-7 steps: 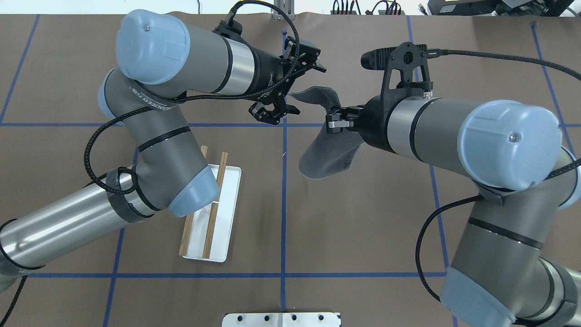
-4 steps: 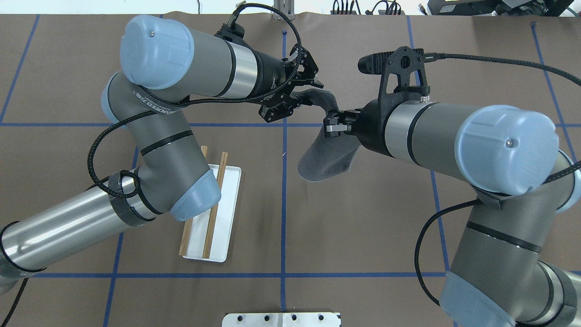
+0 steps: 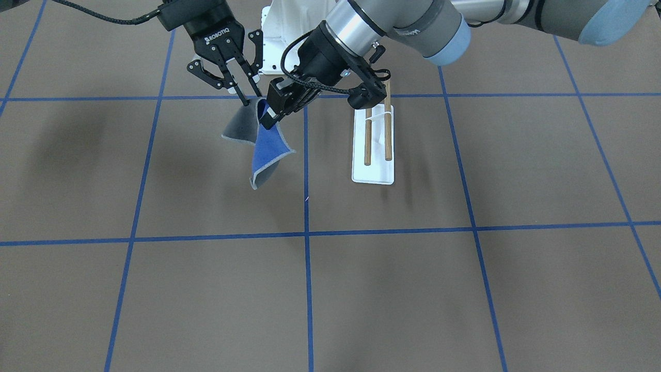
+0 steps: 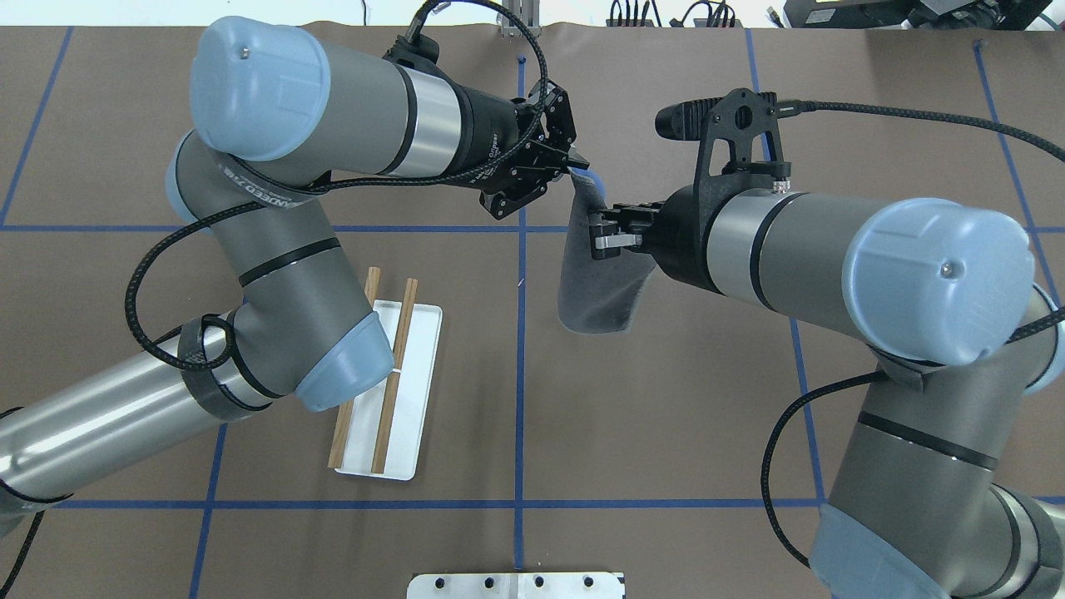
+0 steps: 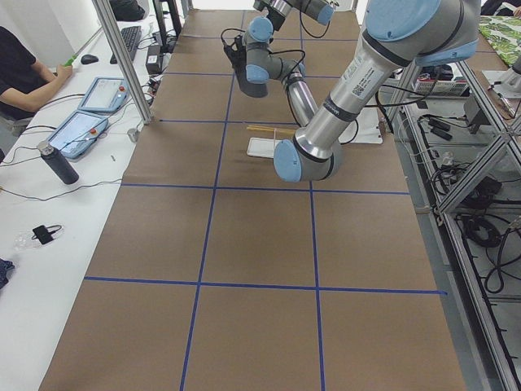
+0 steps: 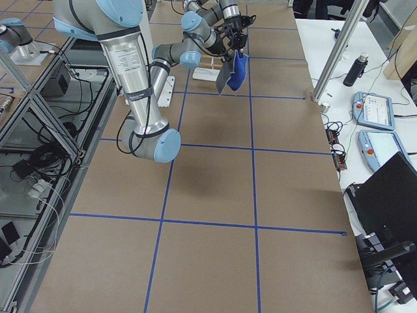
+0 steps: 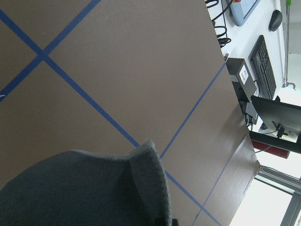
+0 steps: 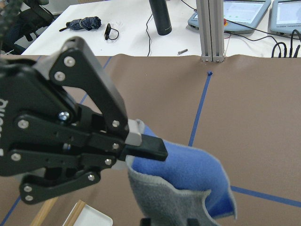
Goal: Hang towel on rack
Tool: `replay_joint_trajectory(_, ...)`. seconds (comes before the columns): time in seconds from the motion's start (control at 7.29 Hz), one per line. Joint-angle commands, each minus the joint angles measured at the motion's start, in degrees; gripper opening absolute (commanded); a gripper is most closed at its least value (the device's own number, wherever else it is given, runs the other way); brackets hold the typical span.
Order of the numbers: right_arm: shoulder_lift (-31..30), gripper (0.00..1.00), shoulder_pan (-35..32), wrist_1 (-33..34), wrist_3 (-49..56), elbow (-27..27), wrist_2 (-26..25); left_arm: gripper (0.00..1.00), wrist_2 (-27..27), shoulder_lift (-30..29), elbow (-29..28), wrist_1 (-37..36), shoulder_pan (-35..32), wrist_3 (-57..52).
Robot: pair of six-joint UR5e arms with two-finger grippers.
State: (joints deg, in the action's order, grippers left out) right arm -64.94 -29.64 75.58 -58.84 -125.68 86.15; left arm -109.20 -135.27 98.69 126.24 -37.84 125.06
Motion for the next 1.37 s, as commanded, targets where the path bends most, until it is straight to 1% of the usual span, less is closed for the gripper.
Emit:
replay_joint_trajectory(0.0,-1.3,1.0,-0.7,0.9,0.6,-1.6,1.9,0.0,-1.1,3.1,6.4,-4.2,-0.3,-0.9)
replay_joint_trajectory(0.14,-3.4,1.0,-4.1,2.6,0.9,-3.3,7.1,0.0,-4.4,6.4,10.6,-5.9,-0.5,-0.9)
replay_joint_trajectory(0.27,-3.8,1.0,-9.9,6.9,1.2,-3.8,14.2,0.0,-4.4,10.0,13.3,-6.0,-0.5,-0.9)
replay_joint_trajectory(0.41,-4.5,1.0,-14.8,10.4,3.6,-3.8,20.0,0.0,-4.5,11.8,14.1,-6.0,0.0,-1.0)
replay_joint_trajectory(0.55,-6.1,1.0,-18.7,13.3,8.3,-3.7,24.2,0.0,-4.5,13.1,14.8,-5.9,1.2,-1.4)
replay_joint_trajectory(0.69,-7.0,1.0,-22.3,17.8,14.9,-3.4,27.3,0.0,-4.7,15.2,15.6,-6.0,2.1,-4.2)
replay_joint_trajectory(0.82,-7.1,1.0,-25.4,22.4,21.1,-3.1,28.4,0.0,-5.0,18.9,17.1,-6.0,2.7,-7.0)
replay_joint_trajectory(0.96,-7.1,1.0,-27.1,23.8,24.4,-1.9,29.2,0.0,-6.5,23.7,19.1,-6.0,2.2,-10.7)
replay_joint_trajectory(1.1,-7.1,1.0,-28.6,23.8,25.3,0.1,30.8,0.0,-11.2,28.3,21.3,-6.0,-0.3,-15.2)
replay_joint_trajectory(1.23,-7.1,1.0,-30.1,23.8,27.1,1.5,33.2,0.0,-16.8,32.2,22.0,-5.7,-5.3,-19.9)
